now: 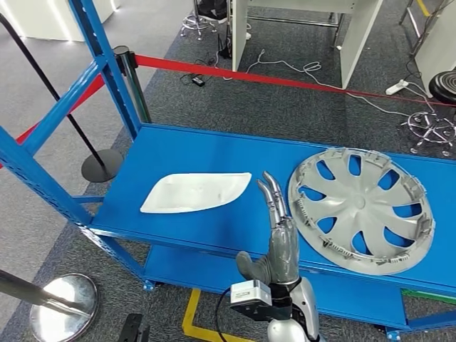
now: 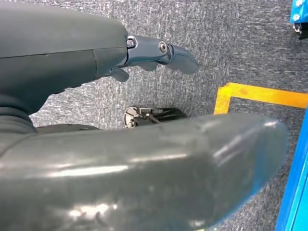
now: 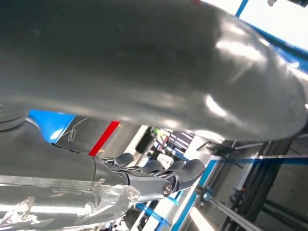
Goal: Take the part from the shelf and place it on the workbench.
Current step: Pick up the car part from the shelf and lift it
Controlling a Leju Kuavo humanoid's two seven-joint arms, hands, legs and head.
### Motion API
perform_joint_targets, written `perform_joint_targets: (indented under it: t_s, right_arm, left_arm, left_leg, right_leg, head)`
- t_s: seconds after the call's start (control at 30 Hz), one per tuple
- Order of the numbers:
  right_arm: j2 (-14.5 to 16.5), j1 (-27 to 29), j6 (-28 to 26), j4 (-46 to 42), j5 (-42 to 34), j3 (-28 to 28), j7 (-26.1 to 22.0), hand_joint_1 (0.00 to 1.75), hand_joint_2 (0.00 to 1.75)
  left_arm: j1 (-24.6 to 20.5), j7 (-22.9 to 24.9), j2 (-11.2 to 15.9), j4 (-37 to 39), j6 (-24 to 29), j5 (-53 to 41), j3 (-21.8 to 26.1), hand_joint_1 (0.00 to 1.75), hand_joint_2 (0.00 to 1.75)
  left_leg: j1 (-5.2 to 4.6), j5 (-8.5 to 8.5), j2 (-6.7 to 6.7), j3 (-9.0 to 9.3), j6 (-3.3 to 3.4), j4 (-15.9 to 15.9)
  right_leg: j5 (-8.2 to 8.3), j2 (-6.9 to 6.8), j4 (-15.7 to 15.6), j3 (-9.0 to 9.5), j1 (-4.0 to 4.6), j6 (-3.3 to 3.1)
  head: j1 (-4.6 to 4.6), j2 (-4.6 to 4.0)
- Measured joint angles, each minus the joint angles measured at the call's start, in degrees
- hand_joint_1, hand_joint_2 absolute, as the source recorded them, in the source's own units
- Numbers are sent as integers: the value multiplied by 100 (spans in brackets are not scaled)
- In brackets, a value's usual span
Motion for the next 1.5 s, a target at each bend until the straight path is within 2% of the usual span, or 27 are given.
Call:
perform_joint_targets:
  t_s: [0.07,0.13,0.2,0.27,0.3,0.33,0.37,0.43,0.5,0.63,0.7,0.77,0.8,0.83,0.87,0.97,1.03,1.1,1.17,1.2,1.27,1.3,1.33,1.37,1.4,1.47,1.5]
  right_arm:
    - [2,5,-4,1,-3,1,-2,0,0]
    - [3,1,-4,1,-4,2,-3,0,0]
    - [9,-8,-7,0,-7,4,-9,0,0]
    - [14,2,-15,2,-25,8,-26,0,0]
    - [14,12,-21,3,-39,11,-38,0,0]
    - [15,21,-26,3,-54,16,-49,0,0]
    - [16,28,-31,4,-64,21,-57,0,0]
    - [27,30,-41,3,-79,28,-72,0,0]
    - [43,29,-57,-1,-97,31,-91,0,0]
    - [62,56,-102,-19,-199,38,-133,0,0]
    - [82,77,-138,-56,-366,38,-167,0,0]
    - [104,121,-166,-96,-585,38,-218,0,0]
    - [110,153,-184,-117,-677,38,-258,0,0]
    - [114,186,-210,-146,-761,38,-319,0,0]
    - [117,215,-244,-187,-842,36,-398,0,0]
    - [134,265,-354,-388,-1081,26,-686,0,0]
    - [147,302,-433,-557,-1186,25,-852,0,0]
    - [153,341,-513,-712,-1226,25,-944,0,0]
    - [158,353,-570,-835,-1229,27,-978,0,0]
    - [162,354,-590,-881,-1234,28,-985,0,0]
    - [166,358,-615,-933,-1278,29,-986,0,0]
    - [166,361,-618,-940,-1314,29,-982,0,0]
    - [166,362,-619,-943,-1347,29,-977,0,0]
    - [166,363,-619,-947,-1374,29,-973,0,0]
    - [166,364,-619,-955,-1391,29,-969,0,0]
    - [168,363,-619,-988,-1409,29,-965,0,0]
    - [170,361,-619,-1006,-1411,29,-964,0,0]
  left_arm:
    - [1,-3,4,0,0,-1,1,0,0]
    - [-2,-7,4,0,0,-1,1,0,0]
    - [-4,-1,4,0,0,-1,1,0,0]
    - [1,35,4,0,-1,1,4,0,0]
    - [7,54,5,0,-2,2,8,0,0]
    - [12,68,6,0,-3,3,14,0,0]
    - [14,74,7,0,-5,3,19,0,0]
    - [7,80,6,0,-10,4,26,0,0]
    - [-14,108,2,0,-17,9,30,0,0]
    - [-2,228,-3,0,-2,22,49,0,0]
    - [2,251,-9,0,10,33,74,0,0]
    - [3,250,-12,0,13,44,102,0,0]
    - [7,249,-14,0,12,47,114,0,0]
    - [11,244,-16,0,3,56,126,0,0]
    - [14,234,-19,0,-15,74,137,0,0]
    - [12,188,-33,0,-111,179,208,0,0]
    - [11,169,-39,0,-168,232,275,0,0]
    - [9,175,-42,0,-188,238,319,0,87]
    - [4,211,-44,0,-187,214,348,0,175]
    - [2,240,-44,0,-185,199,361,0,175]
    - [3,302,-43,0,-178,170,383,0,175]
    - [6,325,-40,0,-174,161,391,0,175]
    - [8,340,-38,0,-172,151,399,0,175]
    - [9,351,-37,0,-170,143,407,0,175]
    - [7,356,-36,0,-170,138,411,0,175]
    - [-3,357,-41,0,-170,132,415,0,175]
    - [-12,357,-44,0,-170,131,415,0,175]
  left_leg:
    - [-2,28,-2,-20,-56,-5]
    - [8,-45,-1,-58,-119,58]
    - [21,-356,1,-272,-184,524]
    - [37,-716,1,-632,-225,1303]
    - [42,-781,2,-748,-233,1556]
    - [46,-732,2,-764,-236,1606]
    - [51,-583,2,-666,-233,1423]
    - [67,-213,2,-277,-229,684]
    - [74,-61,-10,-10,-198,115]
    - [67,-21,-16,-1,-41,-20]
    - [78,9,-8,-8,28,-37]
    - [65,21,-3,-23,62,-35]
    - [56,24,-2,-29,69,-34]
    - [47,27,-1,-32,73,-33]
    - [40,28,-2,-30,74,-32]
    - [20,26,-6,-24,51,-19]
    - [7,40,-6,-42,-6,-14]
    - [12,58,-4,-57,-72,-28]
    - [20,-67,-2,-114,-144,100]
    - [27,-232,-1,-210,-181,325]
    - [45,-657,0,-524,-240,1066]
    - [55,-798,0,-664,-257,1398]
    - [62,-830,0,-727,-267,1566]
    - [69,-742,0,-676,-271,1507]
    - [76,-567,0,-514,-273,1231]
    - [91,-221,-4,-67,-276,426]
    - [95,-132,-14,77,-258,137]
  right_leg:
    - [20,17,-20,-13,11,-94]
    - [51,12,-40,-28,-3,-167]
    - [81,0,-53,-55,-24,-221]
    - [103,-7,-52,-100,-27,-244]
    - [114,-9,-51,-117,-28,-244]
    - [124,-8,-50,-130,-30,-238]
    - [133,-6,-50,-136,-35,-227]
    - [153,-2,-49,-143,-38,-192]
    - [179,5,-42,-176,-15,-131]
    - [185,0,-38,-234,-14,7]
    - [-94,-8,389,-420,-18,49]
    - [-481,-10,1170,-743,-16,66]
    - [-579,-10,1459,-857,-16,63]
    - [-573,-10,1551,-878,-14,54]
    - [-465,-10,1409,-783,-12,36]
    - [-36,-13,282,-162,7,-37]
    - [22,-3,-73,14,27,-80]
    - [53,9,-97,8,32,-131]
    - [90,1,-120,3,5,-188]
    - [108,-8,-130,-2,-12,-212]
    - [130,-19,-130,-33,-19,-235]
    - [142,-22,-130,-51,-20,-236]
    - [154,-22,-129,-69,-23,-230]
    - [166,-20,-128,-81,-27,-219]
    - [178,-18,-127,-88,-35,-203]
    - [199,-11,-114,-103,-32,-157]
    - [216,-9,-108,-120,-23,-124]
  head:
    - [-19,0]
    - [-32,0]
    - [-54,0]
    - [-66,0]
    - [-65,0]
    - [-65,0]
    - [-65,0]
    - [-68,0]
    - [-69,0]
    - [-59,0]
    - [-30,0]
    - [-6,0]
    - [-5,0]
    - [-3,0]
    - [-3,0]
    - [-4,0]
    - [-10,0]
    - [-12,0]
    - [-21,0]
    - [-31,0]
    - [-49,0]
    - [-49,0]
    - [-49,0]
    - [-49,0]
    - [-49,0]
    - [-58,0]
    - [-59,0]
